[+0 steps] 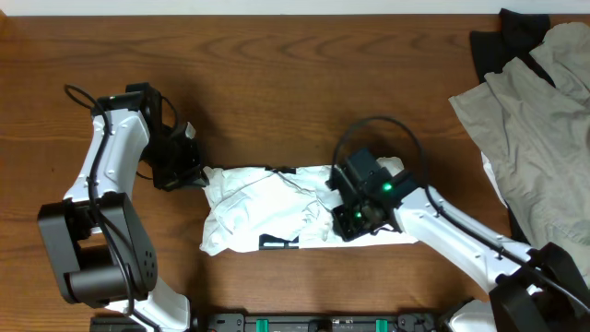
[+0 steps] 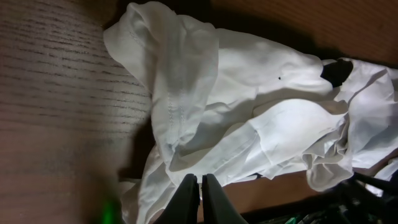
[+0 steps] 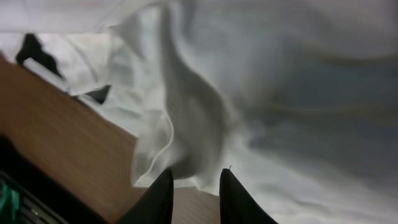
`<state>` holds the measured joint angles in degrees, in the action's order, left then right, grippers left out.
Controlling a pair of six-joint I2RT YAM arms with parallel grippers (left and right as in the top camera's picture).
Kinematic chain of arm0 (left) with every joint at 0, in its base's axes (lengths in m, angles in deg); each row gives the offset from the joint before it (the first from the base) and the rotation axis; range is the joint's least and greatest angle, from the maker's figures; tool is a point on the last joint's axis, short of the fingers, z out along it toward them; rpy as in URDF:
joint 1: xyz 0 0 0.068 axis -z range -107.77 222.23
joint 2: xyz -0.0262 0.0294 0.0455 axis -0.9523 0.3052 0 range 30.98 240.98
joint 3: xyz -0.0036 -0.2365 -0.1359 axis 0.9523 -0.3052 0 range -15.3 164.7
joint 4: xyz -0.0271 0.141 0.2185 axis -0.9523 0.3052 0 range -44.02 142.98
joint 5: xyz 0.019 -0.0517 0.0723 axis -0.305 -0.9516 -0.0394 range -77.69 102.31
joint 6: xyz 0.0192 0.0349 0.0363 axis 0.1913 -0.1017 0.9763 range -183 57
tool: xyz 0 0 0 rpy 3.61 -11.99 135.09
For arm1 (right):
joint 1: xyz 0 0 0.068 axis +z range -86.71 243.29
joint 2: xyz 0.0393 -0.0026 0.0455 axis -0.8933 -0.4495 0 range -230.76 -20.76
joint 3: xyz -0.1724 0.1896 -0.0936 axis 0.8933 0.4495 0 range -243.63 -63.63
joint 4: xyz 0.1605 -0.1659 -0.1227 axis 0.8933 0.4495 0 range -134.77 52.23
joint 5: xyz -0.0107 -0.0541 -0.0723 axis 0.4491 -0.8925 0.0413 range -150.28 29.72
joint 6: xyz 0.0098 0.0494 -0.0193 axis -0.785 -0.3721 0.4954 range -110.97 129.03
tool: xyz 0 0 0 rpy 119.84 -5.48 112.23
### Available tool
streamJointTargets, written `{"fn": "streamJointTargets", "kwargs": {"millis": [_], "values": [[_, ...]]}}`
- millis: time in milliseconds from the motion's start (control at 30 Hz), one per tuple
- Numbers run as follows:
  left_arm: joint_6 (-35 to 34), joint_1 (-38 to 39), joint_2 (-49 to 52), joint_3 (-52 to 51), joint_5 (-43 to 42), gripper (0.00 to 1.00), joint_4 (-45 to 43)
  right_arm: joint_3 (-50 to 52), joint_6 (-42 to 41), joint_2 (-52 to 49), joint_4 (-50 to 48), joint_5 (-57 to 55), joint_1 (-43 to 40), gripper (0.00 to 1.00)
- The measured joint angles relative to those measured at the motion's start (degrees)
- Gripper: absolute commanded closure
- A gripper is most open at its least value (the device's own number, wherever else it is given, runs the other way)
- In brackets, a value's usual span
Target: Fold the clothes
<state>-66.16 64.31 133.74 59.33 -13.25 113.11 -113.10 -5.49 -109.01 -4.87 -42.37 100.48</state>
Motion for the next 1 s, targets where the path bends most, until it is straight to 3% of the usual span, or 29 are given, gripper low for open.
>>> {"fn": "streamJointTargets", "kwargs": {"millis": [233, 367, 400, 500, 533, 600, 733, 1000], "values": [[0.0, 0.0, 0.0, 0.0, 0.0, 0.92, 0.2, 0.2, -0.2, 0.0, -5.6, 2.0, 3.3, 0.74], [0.0, 0.0, 0.0, 0.0, 0.0, 0.92, 0.6, 0.2, -0.2, 0.0, -6.0, 2.3, 3.4, 0.82], [0.0, 0.0, 0.0, 0.0, 0.0, 0.72, 0.7, 0.2, -0.4, 0.0, -6.0, 2.3, 3.4, 0.82], [0.0, 0.0, 0.0, 0.0, 0.0, 0.60, 1.4, 0.0, -0.4, 0.0, -5.3, 2.2, 3.4, 0.82], [0.0, 0.0, 0.0, 0.0, 0.0, 0.48, 1.7, -0.2, -0.4, 0.1, -4.6, 2.1, 3.2, 0.82], [0.2, 0.0, 0.0, 0.0, 0.0, 0.34, 2.1, -1.1, -0.3, 0.6, -2.6, 1.5, 2.7, 0.81], [-0.5, 0.0, 0.0, -0.2, 0.0, 0.24, 2.1, -4.9, -0.3, 4.8, 1.3, -1.9, 0.0, 0.80], [-1.4, 0.0, 0.0, -5.9, 0.0, 0.23, -2.3, -8.2, -0.1, 11.5, 4.4, -4.4, -4.7, 0.80]]}}
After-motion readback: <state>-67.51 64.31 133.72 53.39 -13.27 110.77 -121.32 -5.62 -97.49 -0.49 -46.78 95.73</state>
